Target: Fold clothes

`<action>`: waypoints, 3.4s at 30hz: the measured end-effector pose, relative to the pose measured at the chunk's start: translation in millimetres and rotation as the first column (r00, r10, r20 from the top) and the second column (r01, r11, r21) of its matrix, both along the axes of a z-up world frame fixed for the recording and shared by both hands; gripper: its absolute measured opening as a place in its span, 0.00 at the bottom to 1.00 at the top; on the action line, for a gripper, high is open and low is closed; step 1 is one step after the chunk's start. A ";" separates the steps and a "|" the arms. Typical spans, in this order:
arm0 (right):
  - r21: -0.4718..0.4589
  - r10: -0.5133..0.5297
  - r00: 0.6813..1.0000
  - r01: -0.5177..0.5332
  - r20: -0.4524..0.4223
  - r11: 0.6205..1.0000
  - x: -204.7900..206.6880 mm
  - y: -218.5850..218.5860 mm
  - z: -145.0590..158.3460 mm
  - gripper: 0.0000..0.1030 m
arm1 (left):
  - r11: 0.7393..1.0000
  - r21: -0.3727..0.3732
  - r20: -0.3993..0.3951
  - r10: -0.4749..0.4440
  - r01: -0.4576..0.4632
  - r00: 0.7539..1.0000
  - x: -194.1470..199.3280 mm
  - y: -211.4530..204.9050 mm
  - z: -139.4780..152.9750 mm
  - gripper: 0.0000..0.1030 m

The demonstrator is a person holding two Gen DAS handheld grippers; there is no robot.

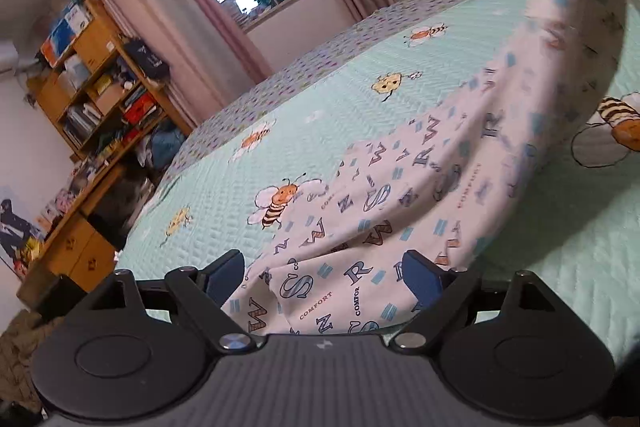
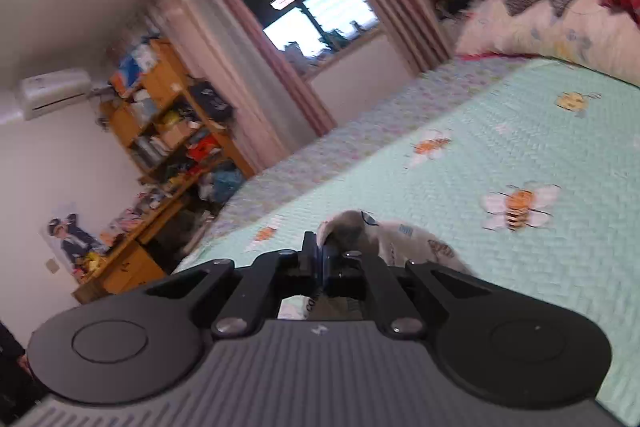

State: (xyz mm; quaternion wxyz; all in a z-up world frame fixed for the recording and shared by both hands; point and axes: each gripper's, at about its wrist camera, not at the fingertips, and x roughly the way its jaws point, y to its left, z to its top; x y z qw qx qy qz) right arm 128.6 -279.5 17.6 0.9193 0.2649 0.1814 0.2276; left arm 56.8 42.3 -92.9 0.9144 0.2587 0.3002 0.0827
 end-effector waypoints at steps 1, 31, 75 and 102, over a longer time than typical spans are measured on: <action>0.014 0.032 0.999 -0.033 0.031 0.999 1.4 13.8 8.5 0.03 | 1.000 0.003 0.003 -0.004 0.004 1.000 -2.9 -0.8 0.6 0.86; -0.612 0.260 0.895 -0.439 -0.363 0.658 136.7 222.9 -134.8 0.30 | 0.941 -0.245 -0.086 0.221 -0.235 0.972 19.0 78.9 -6.9 0.90; -0.880 0.736 0.664 -0.420 -0.133 0.221 -20.4 349.6 -101.2 0.54 | 0.916 -0.369 -0.141 -0.221 0.156 0.965 -36.8 45.3 -28.1 0.86; -0.018 -0.425 0.864 0.437 -0.271 0.899 115.2 75.0 44.2 0.12 | 0.886 -0.391 -0.012 -0.276 0.249 0.961 -41.8 44.2 -11.2 0.89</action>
